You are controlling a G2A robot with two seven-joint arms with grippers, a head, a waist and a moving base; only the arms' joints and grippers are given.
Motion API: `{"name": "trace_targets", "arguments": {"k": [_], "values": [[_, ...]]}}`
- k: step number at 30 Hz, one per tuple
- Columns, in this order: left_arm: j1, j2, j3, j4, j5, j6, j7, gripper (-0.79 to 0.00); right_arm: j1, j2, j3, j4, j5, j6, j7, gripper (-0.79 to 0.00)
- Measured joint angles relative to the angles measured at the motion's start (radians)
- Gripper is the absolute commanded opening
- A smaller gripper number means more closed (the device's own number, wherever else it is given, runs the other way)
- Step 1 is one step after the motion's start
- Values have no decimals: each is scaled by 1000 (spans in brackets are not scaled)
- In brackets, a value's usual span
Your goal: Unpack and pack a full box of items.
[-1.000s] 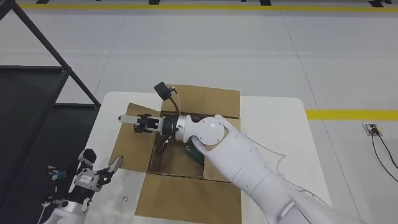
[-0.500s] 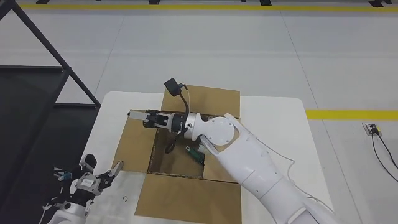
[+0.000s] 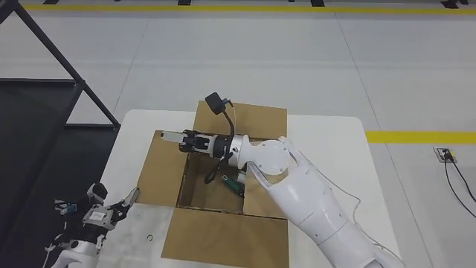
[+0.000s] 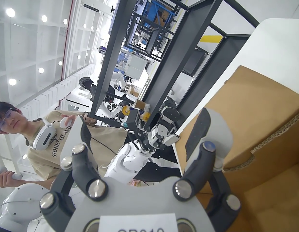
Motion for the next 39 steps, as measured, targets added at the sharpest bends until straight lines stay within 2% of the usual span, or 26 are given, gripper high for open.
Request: {"name": "trace_targets", "arguments": {"k": [3,8,14,17,20,23,27,31,33,39], "values": [[31,-4,-19,-68,-40,-1,55,0,-15,10,18,-32,-25,49,20,0],[73,-8,-42,-176,-77,6,96,0,-72,32,63,-105,-54,69,34,0],[103,-9,-93,-333,-136,-27,89,0,-212,76,161,-295,-133,87,31,0],[109,-8,-94,-404,-141,-54,50,0,-313,102,233,-425,-176,106,38,0],[92,-5,-66,-457,-128,-77,-18,0,-427,128,314,-566,-219,123,43,0],[51,-3,0,-480,-117,-86,-94,0,-547,150,388,-713,-265,139,52,0],[-38,-1,122,-476,-148,-75,-230,0,-705,173,485,-885,-298,177,40,0],[-122,-2,249,-454,-175,-52,-390,0,-839,182,546,-1008,-311,229,-31,0],[-127,-2,264,-451,-172,-52,-447,0,-838,182,546,-1004,-311,228,-27,0],[-125,-2,257,-451,-172,-53,-401,0,-827,181,545,-997,-311,226,-22,0]]}}
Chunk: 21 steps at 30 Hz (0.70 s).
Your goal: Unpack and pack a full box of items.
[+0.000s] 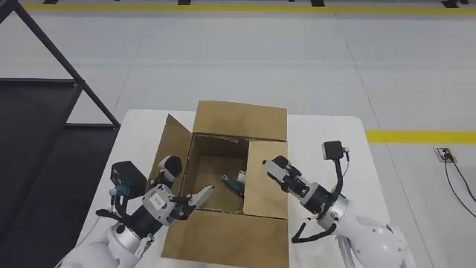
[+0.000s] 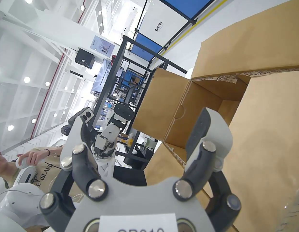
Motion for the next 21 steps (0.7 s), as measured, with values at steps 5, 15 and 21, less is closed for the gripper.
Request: {"name": "trace_targets", "arguments": {"k": [5,15,21], "values": [[-1,-2,10,45,-76,21,-16,0,-2,0,0,-1,1,-2,-2,0],[-247,-15,196,260,-389,170,-360,0,-136,27,113,-75,60,-148,28,0],[-405,-34,318,388,-430,327,-440,0,-255,42,206,-124,97,-194,28,0]]}}
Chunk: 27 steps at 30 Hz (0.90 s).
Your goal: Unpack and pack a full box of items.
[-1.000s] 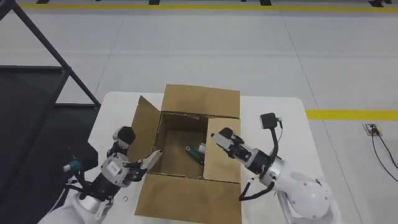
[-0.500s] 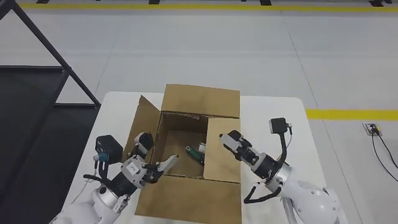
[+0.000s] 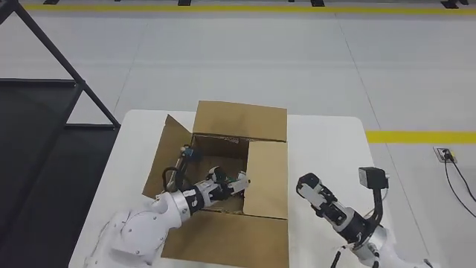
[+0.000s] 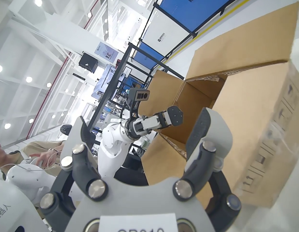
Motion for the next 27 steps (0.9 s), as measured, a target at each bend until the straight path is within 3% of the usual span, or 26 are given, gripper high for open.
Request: {"name": "trace_targets", "arguments": {"k": [9,19,27], "values": [[-101,-19,100,107,-38,94,-58,0,-64,15,39,-21,36,-42,-13,0],[-179,-45,158,242,-210,44,-44,0,-49,30,33,28,56,-96,-9,0],[-194,-45,145,238,-257,-24,-49,0,-35,42,0,48,80,-175,35,0]]}}
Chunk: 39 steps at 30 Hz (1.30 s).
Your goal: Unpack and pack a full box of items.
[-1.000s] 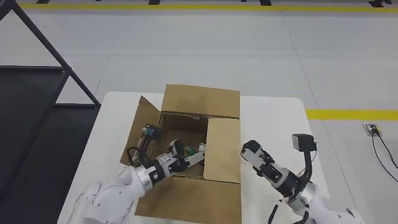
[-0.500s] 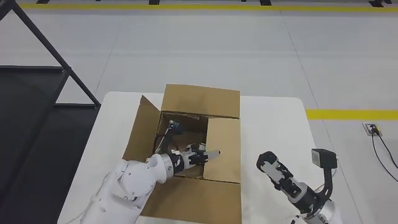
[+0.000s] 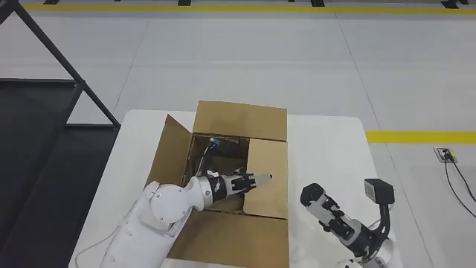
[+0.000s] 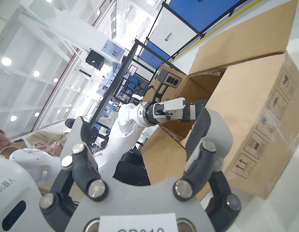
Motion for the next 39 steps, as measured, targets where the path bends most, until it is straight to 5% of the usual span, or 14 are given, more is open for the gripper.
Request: {"name": "trace_targets", "arguments": {"k": [11,21,30,39], "values": [[44,9,-38,-130,-20,-79,33,0,42,23,-48,36,108,-90,144,0],[-59,-23,76,-124,-47,-72,96,0,-3,40,-53,21,88,-141,127,0],[-206,-68,204,-24,-55,-50,111,0,-31,41,-40,21,98,-149,91,0],[-278,-116,319,85,-64,-53,140,0,-152,46,-18,-48,64,-247,-29,0]]}}
